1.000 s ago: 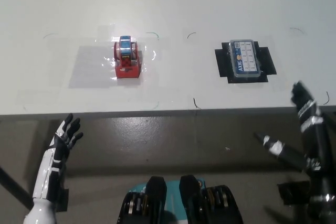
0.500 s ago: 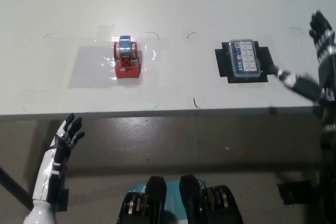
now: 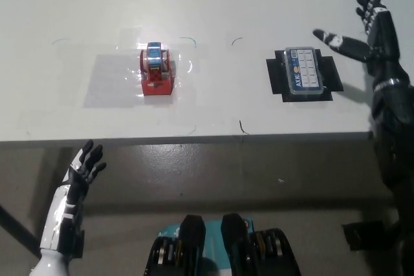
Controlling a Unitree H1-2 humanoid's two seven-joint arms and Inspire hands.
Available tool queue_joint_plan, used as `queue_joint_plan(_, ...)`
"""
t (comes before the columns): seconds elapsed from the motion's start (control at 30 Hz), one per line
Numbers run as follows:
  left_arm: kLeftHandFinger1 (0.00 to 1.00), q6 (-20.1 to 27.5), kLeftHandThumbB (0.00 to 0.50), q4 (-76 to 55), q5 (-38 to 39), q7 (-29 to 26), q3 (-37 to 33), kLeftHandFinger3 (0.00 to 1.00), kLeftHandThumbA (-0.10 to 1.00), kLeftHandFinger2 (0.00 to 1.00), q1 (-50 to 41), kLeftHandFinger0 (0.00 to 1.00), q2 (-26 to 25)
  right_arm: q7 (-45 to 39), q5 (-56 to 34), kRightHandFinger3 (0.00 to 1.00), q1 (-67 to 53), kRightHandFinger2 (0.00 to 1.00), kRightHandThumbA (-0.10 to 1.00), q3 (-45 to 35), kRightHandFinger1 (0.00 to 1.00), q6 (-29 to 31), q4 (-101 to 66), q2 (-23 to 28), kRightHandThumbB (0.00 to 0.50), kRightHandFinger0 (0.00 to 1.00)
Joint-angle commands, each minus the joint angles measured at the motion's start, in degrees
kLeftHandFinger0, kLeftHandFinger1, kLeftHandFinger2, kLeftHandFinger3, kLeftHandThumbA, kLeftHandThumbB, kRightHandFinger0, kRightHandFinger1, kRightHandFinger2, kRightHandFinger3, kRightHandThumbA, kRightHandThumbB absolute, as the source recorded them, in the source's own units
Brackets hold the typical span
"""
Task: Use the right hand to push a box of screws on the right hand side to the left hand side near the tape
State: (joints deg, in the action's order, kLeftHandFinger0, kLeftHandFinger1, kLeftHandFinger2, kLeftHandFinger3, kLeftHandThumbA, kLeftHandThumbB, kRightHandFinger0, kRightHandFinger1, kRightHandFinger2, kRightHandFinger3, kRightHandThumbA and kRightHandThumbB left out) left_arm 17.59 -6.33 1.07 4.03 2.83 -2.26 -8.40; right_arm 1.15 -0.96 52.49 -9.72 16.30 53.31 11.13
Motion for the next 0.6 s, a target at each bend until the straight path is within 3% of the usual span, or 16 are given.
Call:
queue_joint_plan(0.0, 1.0, 1.24, 0.008, -2.22, 0.8, 0.63, -0.31, 1.0, 1.0, 1.0, 0.07, 1.0, -0.29, 1.36, -2.96, 1.0, 8.56, 1.0, 1.0, -1.74, 1.0, 5.54, 8.74, 1.57, 0.145, 1.0)
queue_joint_plan(0.07, 1.0, 1.25, 0.012, -2.33, 0.41, 0.5, -0.35, 1.0, 1.0, 1.0, 0.08, 1.0, -0.19, 1.7, -2.88, 1.0, 10.97, 1.0, 1.0, -1.89, 1.0, 6.4, 13.72, 1.65, 0.137, 1.0)
queue_joint_plan(0.13, 1.0, 1.3, 0.012, -2.4, 0.26, 0.44, -0.43, 1.0, 1.0, 1.0, 0.22, 1.0, -0.07, 2.36, -3.1, 1.0, 12.87, 1.0, 1.0, -2.17, 1.0, 5.6, 18.46, 1.83, 0.178, 1.0)
queue_joint_plan(0.33, 1.0, 0.81, 0.036, -2.87, 0.14, 0.33, -0.61, 1.0, 1.0, 1.0, -0.09, 1.0, -0.02, 2.39, -6.14, 1.0, 14.03, 1.0, 1.0, -5.15, 1.0, 3.38, 25.92, 1.03, 0.161, 1.0)
queue_joint_plan(0.4, 1.0, 0.86, 0.035, -2.92, 0.06, 0.28, -0.53, 1.0, 1.0, 1.0, 0.09, 1.0, -0.11, 1.78, -6.88, 1.0, 13.56, 1.0, 1.0, -5.98, 1.0, 2.9, 26.5, 0.69, 0.127, 1.0)
queue_joint_plan(0.43, 1.0, 1.04, 0.037, -2.83, -0.22, 0.16, -0.39, 1.0, 1.0, 1.0, 0.29, 1.0, -0.23, 1.96, -6.77, 1.0, 13.09, 1.0, 1.0, -5.98, 1.0, 2.54, 26.98, 0.51, 0.146, 1.0)
queue_joint_plan(0.57, 1.0, 2.01, 0.035, -2.15, -0.34, 0.12, -0.2, 1.0, 1.0, 1.0, 0.88, 1.0, -0.44, 1.67, -8.03, 1.0, 12.03, 1.0, 1.0, -7.14, 1.0, 2.1, 27.61, -0.11, 0.144, 1.0)
